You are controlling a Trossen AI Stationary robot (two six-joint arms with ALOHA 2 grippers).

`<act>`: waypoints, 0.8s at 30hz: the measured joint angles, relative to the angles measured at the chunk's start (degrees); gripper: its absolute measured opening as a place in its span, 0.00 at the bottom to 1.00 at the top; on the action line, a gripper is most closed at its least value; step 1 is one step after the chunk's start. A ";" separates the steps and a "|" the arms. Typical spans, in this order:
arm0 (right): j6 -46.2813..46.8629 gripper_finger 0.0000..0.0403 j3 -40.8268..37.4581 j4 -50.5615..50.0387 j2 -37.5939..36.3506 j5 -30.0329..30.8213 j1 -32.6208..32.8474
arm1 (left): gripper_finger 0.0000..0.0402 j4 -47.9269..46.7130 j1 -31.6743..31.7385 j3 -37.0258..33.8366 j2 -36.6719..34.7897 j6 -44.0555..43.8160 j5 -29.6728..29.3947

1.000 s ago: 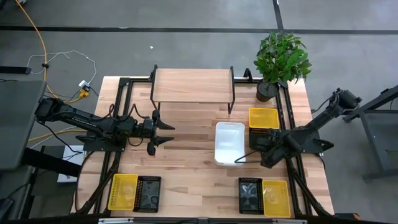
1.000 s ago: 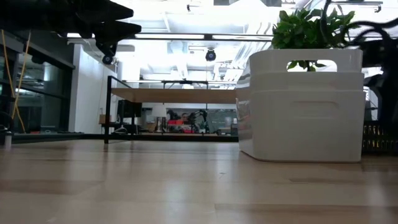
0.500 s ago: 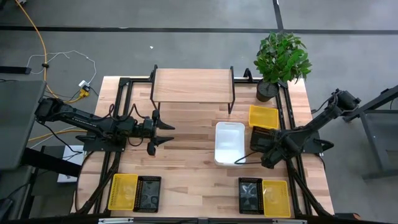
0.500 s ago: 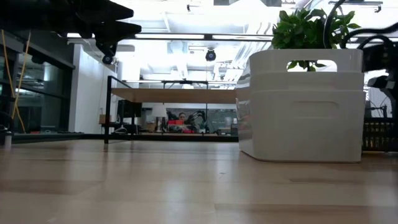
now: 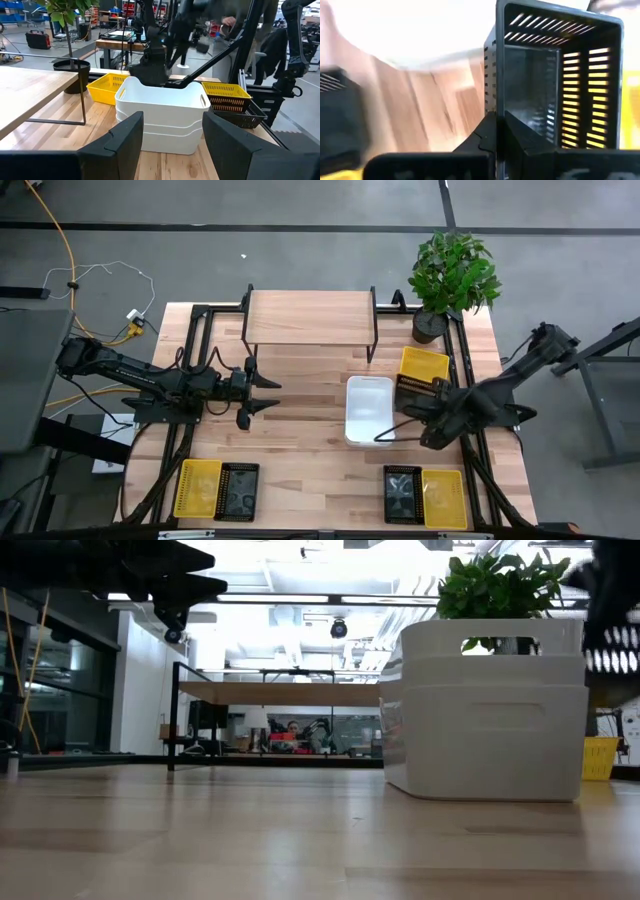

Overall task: Stack baskets on shelf by color
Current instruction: Stack the top right black bin on the bottom right black bin

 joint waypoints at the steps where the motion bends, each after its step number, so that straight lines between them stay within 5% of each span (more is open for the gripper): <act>1: -0.43 0.00 1.90 -0.48 0.01 0.62 0.49 | 0.48 0.00 0.00 0.00 -0.01 0.00 0.00; 10: -10.75 0.00 16.42 4.52 4.02 10.72 9.55 | 0.48 -0.01 0.00 0.00 0.00 -0.02 0.02; 17: -22.31 0.00 18.02 17.71 10.55 3.11 16.03 | 0.48 -0.01 0.00 0.00 0.00 -0.02 0.02; 20: -20.14 0.00 18.02 18.37 14.19 0.46 18.18 | 0.48 -0.01 -0.01 0.01 0.00 -0.02 0.02; 24: -5.53 0.00 18.02 18.60 17.81 -1.26 19.38 | 0.48 0.01 -0.01 0.00 0.00 -0.02 0.02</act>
